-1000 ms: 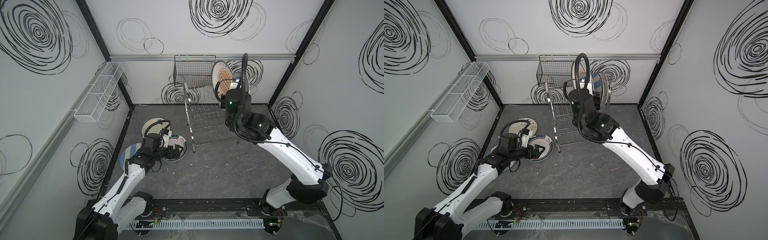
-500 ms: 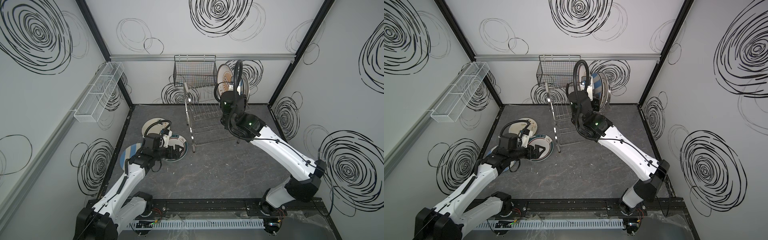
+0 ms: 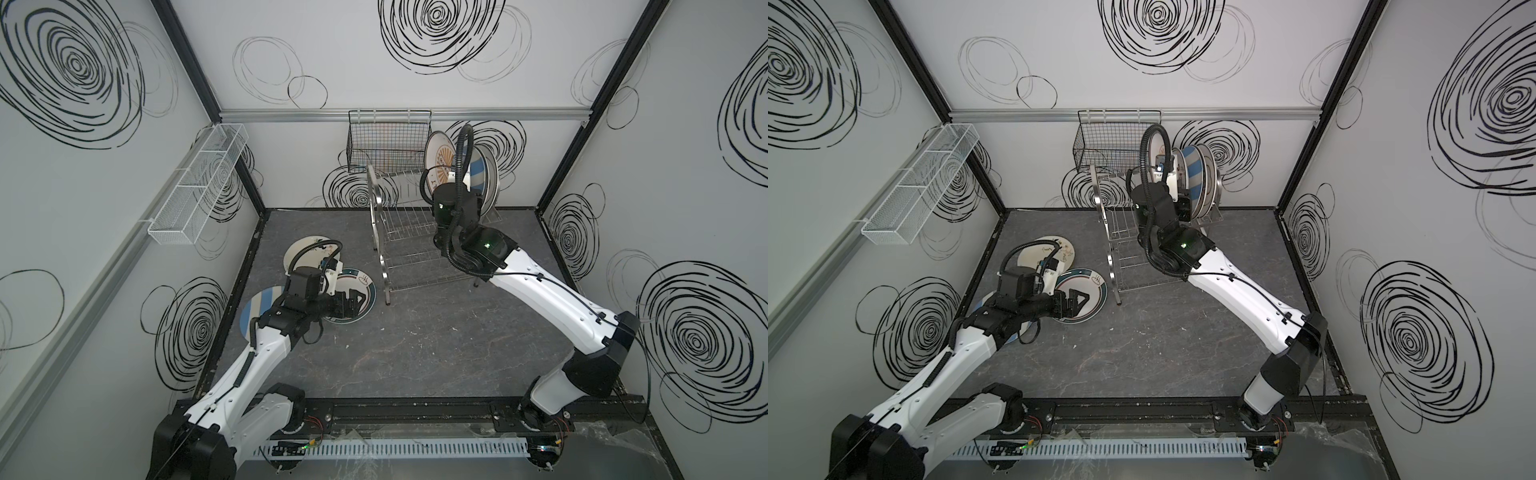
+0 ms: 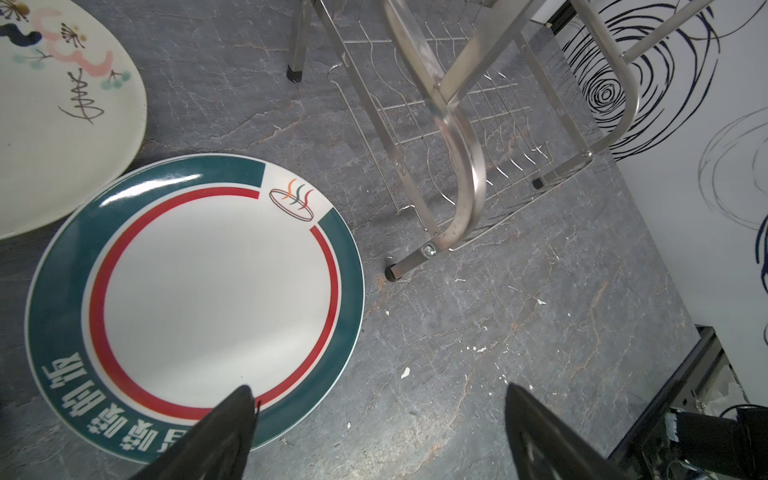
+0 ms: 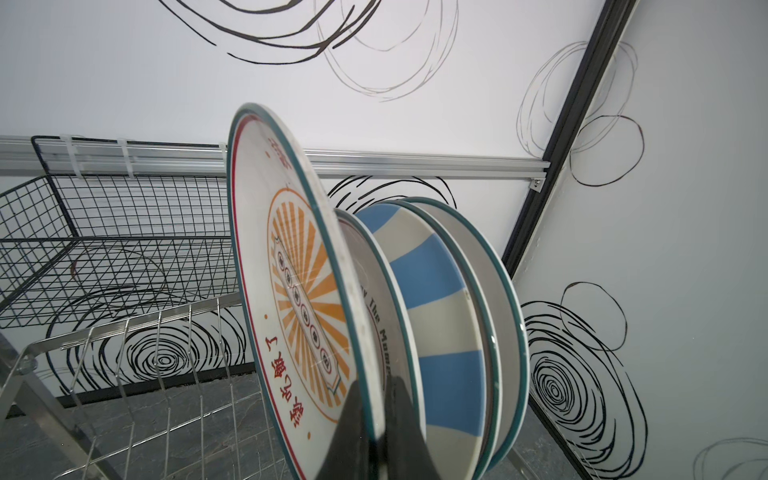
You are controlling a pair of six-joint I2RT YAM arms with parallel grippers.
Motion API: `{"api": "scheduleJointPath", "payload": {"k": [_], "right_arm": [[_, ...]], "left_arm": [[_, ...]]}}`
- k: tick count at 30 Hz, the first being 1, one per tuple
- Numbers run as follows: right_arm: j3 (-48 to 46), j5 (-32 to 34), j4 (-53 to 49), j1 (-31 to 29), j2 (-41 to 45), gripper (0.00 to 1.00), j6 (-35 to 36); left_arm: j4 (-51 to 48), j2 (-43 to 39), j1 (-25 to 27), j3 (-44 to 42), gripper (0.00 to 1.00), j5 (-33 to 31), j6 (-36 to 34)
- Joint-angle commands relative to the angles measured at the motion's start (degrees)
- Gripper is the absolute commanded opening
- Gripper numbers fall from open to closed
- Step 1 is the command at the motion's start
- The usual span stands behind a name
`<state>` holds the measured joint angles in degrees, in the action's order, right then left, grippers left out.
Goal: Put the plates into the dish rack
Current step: 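Lower the sunburst plate into the rack slot beside the red-lettered plate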
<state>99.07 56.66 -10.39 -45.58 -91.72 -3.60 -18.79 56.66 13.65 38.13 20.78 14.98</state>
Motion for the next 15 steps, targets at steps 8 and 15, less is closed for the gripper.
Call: {"api": "scheduleJointPath", "payload": {"k": [8,15], "right_arm": [[0.3,0.9,4.1,1.2,0.3,0.00,-1.6],[-0.6,0.2,3.8,1.3,-0.3,0.00,-3.1]], "left_arm": [[0.9,-0.6,0.0,1.0,0.96,0.6,-0.3],[1.1,-0.9,0.0,0.9,0.96,0.6,-0.2]]}}
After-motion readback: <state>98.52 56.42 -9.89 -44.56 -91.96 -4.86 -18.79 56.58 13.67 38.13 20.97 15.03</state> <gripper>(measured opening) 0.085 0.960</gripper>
